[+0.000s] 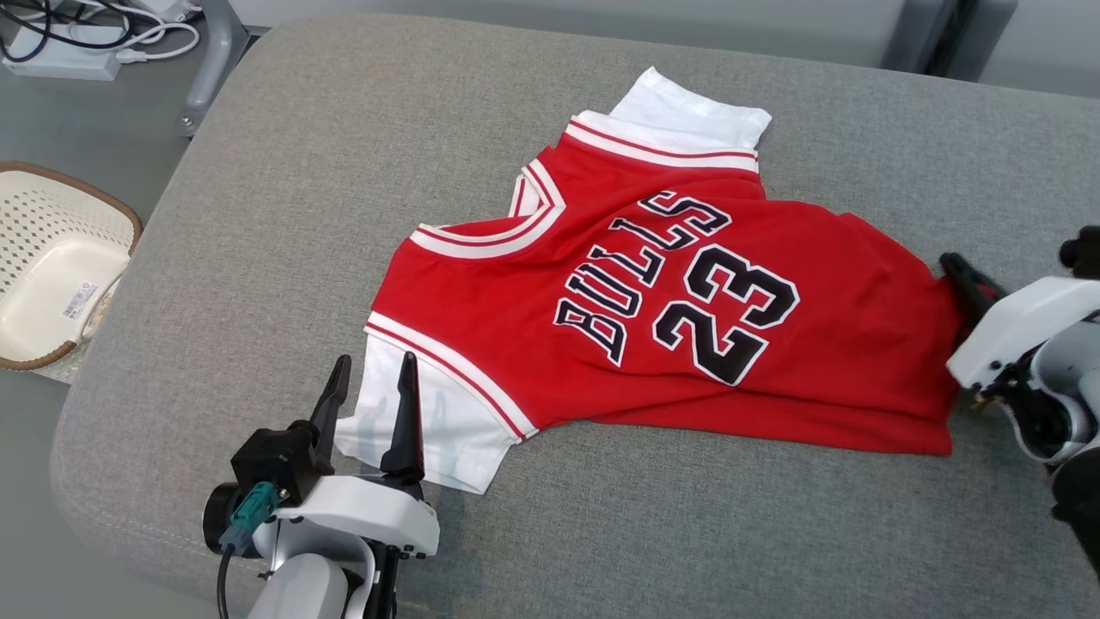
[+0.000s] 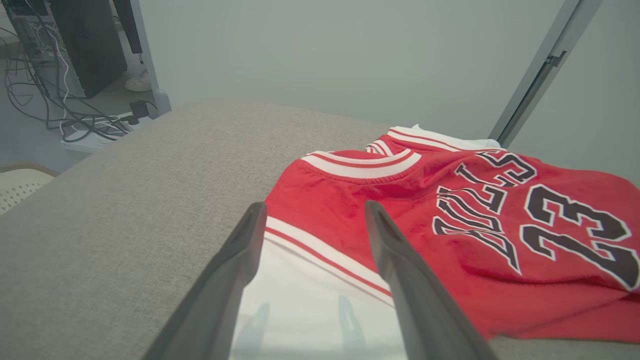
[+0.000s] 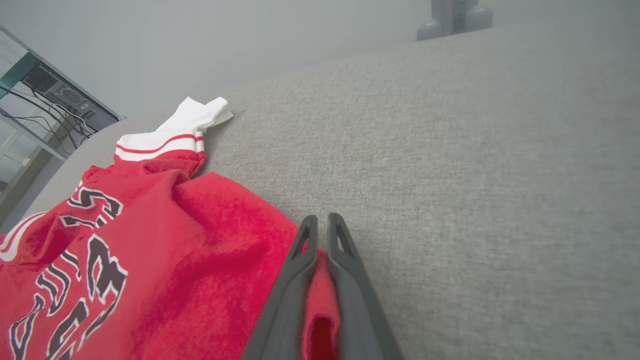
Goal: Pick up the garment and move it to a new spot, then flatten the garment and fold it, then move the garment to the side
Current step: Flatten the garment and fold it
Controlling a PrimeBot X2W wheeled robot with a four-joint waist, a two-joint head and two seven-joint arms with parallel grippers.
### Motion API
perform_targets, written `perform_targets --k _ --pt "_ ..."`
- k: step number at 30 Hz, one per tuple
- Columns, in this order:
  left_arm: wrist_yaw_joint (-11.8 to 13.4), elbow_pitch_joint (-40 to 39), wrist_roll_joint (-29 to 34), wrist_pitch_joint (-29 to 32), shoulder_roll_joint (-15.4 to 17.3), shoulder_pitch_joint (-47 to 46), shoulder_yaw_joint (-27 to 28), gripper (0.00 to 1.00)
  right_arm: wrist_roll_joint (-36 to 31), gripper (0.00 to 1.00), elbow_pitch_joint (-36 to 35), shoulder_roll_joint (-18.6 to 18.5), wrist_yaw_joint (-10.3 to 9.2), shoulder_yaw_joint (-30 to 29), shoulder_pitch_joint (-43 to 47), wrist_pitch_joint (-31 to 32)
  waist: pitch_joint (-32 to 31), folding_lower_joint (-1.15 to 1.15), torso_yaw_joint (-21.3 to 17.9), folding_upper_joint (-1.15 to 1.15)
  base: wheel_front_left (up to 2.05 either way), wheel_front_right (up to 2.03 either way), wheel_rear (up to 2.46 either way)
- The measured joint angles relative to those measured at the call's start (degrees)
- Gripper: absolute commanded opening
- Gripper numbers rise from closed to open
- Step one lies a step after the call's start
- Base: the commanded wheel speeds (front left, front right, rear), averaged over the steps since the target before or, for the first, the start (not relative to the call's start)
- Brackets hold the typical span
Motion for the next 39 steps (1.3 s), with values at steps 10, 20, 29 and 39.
perform_targets --k 10,20,29,39 --pt "0.7 -0.7 -1.7 0.0 -0.1 -0.1 -1.8 1.00 -1.4 0.00 2.0 -7.5 0.00 6.1 -13.1 -3.9 0.1 0.00 1.5 0.00 0.00 0.00 0.00" --pt "0.9 -1.0 -3.8 0.0 -0.1 -0.9 -4.3 1.00 -2.1 0.00 8.8 -8.9 0.00 10.9 -21.1 -2.4 2.4 0.00 4.2 0.00 0.00 0.00 0.00" --pt "1.8 -1.0 -4.6 0.0 -0.1 -1.6 -4.8 1.00 -4.4 1.00 16.2 -6.3 0.00 13.5 -24.2 -8.9 3.7 0.00 4.5 0.00 0.00 0.00 0.00" --pt "1.4 -0.3 -3.4 0.0 -0.1 -1.6 -2.2 1.00 -5.0 1.00 14.4 -5.0 0.00 16.8 -21.2 -15.4 0.9 0.00 0.2 0.00 0.00 0.00 0.00"
